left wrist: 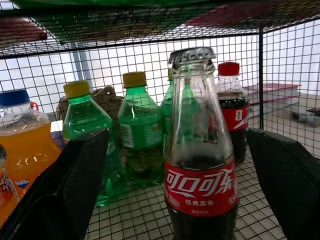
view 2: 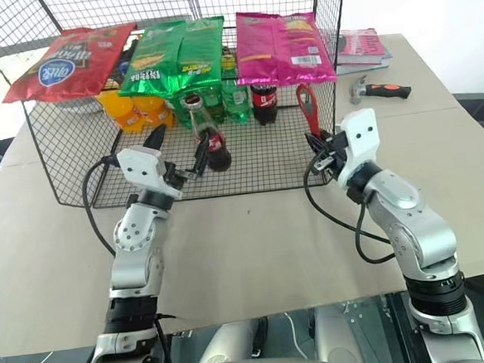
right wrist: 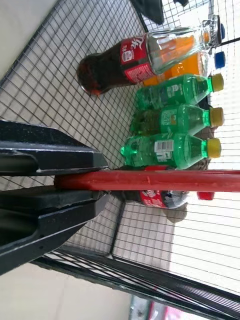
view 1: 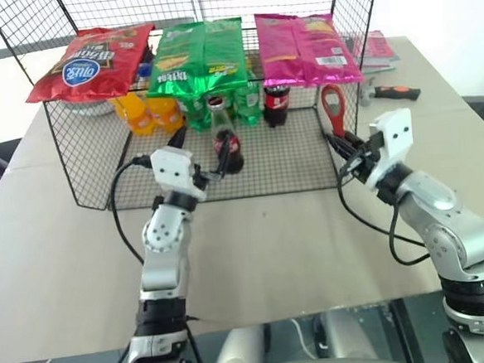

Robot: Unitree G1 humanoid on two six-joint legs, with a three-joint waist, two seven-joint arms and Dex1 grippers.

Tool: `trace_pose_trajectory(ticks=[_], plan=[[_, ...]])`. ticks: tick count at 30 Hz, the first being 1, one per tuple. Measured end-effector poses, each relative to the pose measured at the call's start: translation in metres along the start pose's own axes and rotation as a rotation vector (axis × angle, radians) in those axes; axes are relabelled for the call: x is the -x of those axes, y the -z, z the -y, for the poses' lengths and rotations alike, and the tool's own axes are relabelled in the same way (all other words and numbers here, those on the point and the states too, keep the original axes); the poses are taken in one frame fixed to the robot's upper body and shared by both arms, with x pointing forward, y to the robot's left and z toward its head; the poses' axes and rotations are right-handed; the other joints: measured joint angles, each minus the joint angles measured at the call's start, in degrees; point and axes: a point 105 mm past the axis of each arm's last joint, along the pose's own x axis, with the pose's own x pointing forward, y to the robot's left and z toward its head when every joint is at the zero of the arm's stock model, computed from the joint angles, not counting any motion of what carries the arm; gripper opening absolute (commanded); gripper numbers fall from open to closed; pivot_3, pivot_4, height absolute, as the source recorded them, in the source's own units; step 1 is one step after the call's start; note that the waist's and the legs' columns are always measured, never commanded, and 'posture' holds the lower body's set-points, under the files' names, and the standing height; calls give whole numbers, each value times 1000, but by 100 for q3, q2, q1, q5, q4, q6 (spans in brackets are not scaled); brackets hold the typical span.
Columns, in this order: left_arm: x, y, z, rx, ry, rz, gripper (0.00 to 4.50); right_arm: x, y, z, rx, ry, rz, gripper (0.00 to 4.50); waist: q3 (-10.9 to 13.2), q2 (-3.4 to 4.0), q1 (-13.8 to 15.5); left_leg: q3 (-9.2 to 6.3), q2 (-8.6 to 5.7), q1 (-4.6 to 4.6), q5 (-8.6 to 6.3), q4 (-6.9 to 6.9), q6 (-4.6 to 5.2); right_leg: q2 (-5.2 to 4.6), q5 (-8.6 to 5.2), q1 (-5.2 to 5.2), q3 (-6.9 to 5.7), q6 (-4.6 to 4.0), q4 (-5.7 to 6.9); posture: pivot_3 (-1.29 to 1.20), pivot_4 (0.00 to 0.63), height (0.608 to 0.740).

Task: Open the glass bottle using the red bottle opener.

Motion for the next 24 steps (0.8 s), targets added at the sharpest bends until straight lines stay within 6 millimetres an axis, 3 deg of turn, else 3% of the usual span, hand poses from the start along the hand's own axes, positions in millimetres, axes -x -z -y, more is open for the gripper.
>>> trace_pose_trajectory(ticks=[4, 14, 17, 18, 20, 24], plan=[[-14, 14, 6, 26, 17, -12, 4463, -1, -3, -2, 99, -1, 17, 0, -1, -1, 11, -6, 0, -1, 0, 1, 0, 1, 0, 0, -6, 0, 0, 0, 150, 740], [-48, 32, 11, 58, 82, -29, 4463, 0, 7, -13, 139, -25, 3, 0, -2, -2, -4, -8, -2, -1, 1, 4, 0, 2, 0, 0, -7, 1, 2, 0, 150, 740], [-52, 38, 16, 103, 122, -42, 3625, 0, 7, -14, 147, -28, 5, 0, -2, -3, -2, -9, -2, -2, 1, 5, 0, 1, 1, 0, -8, 1, 3, 0, 150, 740], [-53, 39, 18, 115, 129, -42, 3153, 0, 7, -15, 149, -29, 4, 0, -2, -3, 0, -10, -3, -3, 1, 7, 0, 1, 1, 0, -9, 1, 3, 0, 150, 740], [-55, 39, 19, 138, 143, -37, 2702, 0, 8, -15, 156, -29, 3, 0, -2, -3, -2, -10, -3, -3, 1, 8, 0, 1, 1, 1, -9, 1, 4, 0, 150, 740], [-55, 39, 19, 144, 155, -32, 2701, 1, 8, -14, 175, -22, 5, 0, -2, -3, -2, -11, -3, -3, 1, 8, 0, 2, 1, 0, -9, 1, 5, 0, 150, 740]])
